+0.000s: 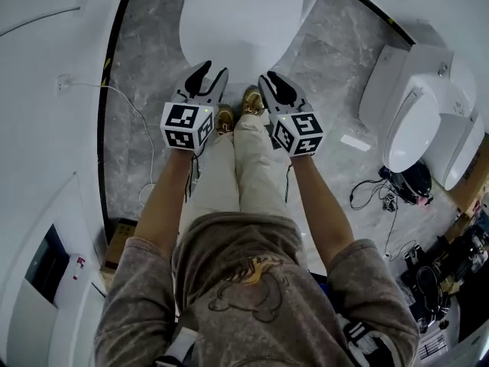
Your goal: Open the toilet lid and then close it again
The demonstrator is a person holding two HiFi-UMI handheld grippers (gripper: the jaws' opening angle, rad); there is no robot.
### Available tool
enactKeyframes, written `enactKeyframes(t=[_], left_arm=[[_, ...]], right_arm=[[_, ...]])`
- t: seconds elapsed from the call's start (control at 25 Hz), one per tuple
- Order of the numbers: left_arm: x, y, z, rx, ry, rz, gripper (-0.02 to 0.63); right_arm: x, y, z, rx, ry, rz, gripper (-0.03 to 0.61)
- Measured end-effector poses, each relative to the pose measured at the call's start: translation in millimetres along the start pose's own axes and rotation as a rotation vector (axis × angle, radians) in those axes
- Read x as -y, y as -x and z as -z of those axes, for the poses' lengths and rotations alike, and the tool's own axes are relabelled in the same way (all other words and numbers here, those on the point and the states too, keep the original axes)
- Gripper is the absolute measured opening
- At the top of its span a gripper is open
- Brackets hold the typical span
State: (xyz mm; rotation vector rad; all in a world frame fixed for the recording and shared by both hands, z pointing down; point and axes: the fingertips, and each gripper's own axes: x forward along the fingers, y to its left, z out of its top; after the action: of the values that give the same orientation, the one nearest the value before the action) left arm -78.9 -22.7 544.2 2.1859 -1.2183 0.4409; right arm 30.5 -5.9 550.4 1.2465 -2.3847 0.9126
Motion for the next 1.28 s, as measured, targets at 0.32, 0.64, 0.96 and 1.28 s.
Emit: enactKeyframes(t=[0.32, 0.64, 0.96, 1.28], left_arm=[[76.8, 119.7, -143.8, 0.148, -0.076, 0.046, 0.114], [130.7, 204.3, -215.2, 0.262, -0.151, 0.075, 0.092], [137.2, 228.1, -217.9, 0.329, -0.19, 0.044, 0.013], [125.4, 231.9, -217.5, 0.426, -0.172, -0.008, 0.009]], right_arm=[[-68.2, 122.5, -142.5, 0.187, 0.029, -0.051, 0.084], [-106.5, 210.2, -209.4, 0.303, 0.136, -0.097, 0.064], [-110.0, 245.0, -222.7, 0.389, 0.212, -0.04, 0.052], [-104.1, 248.6, -222.9, 0.436, 0.229, 0.001, 0.028]])
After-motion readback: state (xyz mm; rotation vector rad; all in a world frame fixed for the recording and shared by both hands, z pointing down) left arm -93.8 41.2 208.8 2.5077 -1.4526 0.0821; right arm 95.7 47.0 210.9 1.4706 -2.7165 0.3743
